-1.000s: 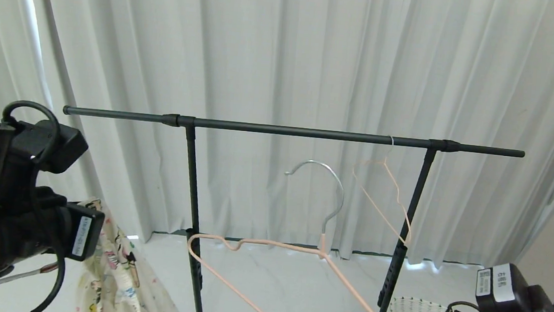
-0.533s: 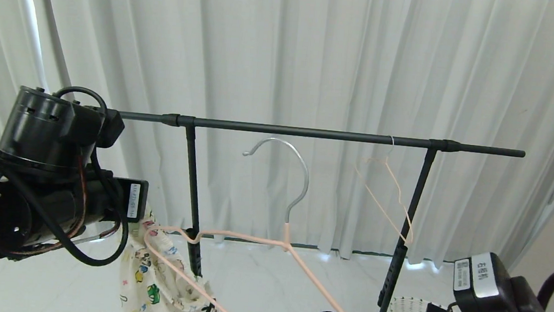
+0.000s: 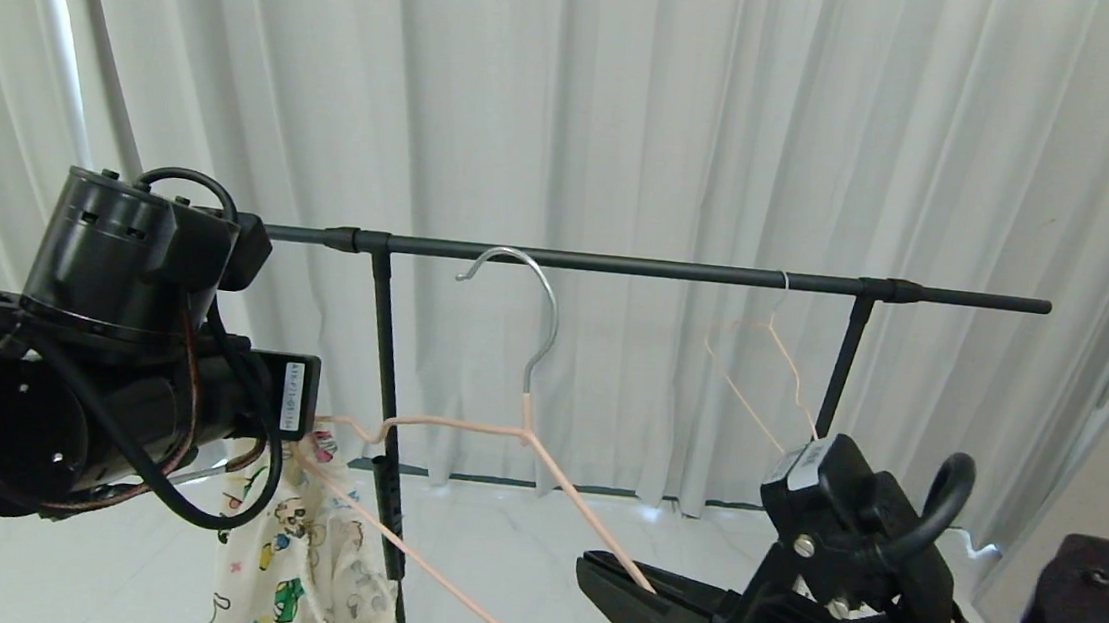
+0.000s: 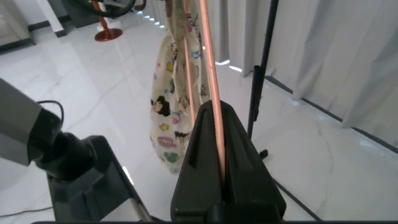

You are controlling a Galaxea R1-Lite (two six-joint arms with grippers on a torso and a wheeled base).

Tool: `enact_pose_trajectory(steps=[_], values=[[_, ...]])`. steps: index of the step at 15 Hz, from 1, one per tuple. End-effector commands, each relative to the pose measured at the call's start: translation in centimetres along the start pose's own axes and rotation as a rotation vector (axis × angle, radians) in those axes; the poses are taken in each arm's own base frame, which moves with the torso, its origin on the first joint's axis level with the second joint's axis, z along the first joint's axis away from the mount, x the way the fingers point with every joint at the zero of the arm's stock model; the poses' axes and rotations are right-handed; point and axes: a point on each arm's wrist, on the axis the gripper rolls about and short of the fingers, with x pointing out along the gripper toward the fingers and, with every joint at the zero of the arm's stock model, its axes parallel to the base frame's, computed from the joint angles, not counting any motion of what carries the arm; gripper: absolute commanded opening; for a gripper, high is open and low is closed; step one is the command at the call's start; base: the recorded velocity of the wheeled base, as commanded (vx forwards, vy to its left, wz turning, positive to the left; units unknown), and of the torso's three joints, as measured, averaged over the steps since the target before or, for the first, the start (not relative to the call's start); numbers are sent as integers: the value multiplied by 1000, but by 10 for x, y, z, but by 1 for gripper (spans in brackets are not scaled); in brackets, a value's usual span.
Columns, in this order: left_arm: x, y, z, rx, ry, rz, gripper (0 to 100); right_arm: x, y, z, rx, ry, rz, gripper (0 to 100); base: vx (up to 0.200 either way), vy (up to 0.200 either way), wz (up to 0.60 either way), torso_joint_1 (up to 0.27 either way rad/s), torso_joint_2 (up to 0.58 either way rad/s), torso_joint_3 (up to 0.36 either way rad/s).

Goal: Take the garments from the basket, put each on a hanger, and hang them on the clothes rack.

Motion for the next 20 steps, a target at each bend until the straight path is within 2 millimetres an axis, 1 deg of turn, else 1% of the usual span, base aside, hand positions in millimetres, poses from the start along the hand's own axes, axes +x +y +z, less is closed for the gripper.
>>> enact_pose_trajectory(steps=[1,3,6,7,9,10,14,17,18,20], values=[[-4,-1,0,-8,-9,-12,0,14,3,4,3,-13,2,0,0,0,0,0,0,0],[-6,-5,0,-23,-12,-28,0,21,6,8,7,-31,7,0,0,0,0,0,0,0],[-8,-6,0,-24,-18,-35,0,23,7,9,7,-32,7,0,0,0,0,0,0,0],[-17,-8,2,-34,-42,-65,0,30,8,9,9,-32,6,0,0,0,0,0,0,0],[-19,-8,2,-40,-47,-73,0,34,10,9,9,-34,13,0,0,0,0,0,0,0],[-22,-7,3,-41,-55,-75,0,32,12,8,11,-32,19,0,0,0,0,0,0,0],[-26,-4,4,8,-70,-75,0,16,13,21,81,-71,40,0,0,0,0,0,0,0],[-26,-4,7,4,-77,-72,0,14,15,24,82,-80,49,0,0,0,0,0,0,0],[-26,-3,11,-5,-88,-69,0,5,21,29,87,-101,78,0,0,0,0,0,0,0],[-28,-4,11,-4,-91,-74,0,5,20,31,88,-108,77,0,0,0,0,0,0,0]])
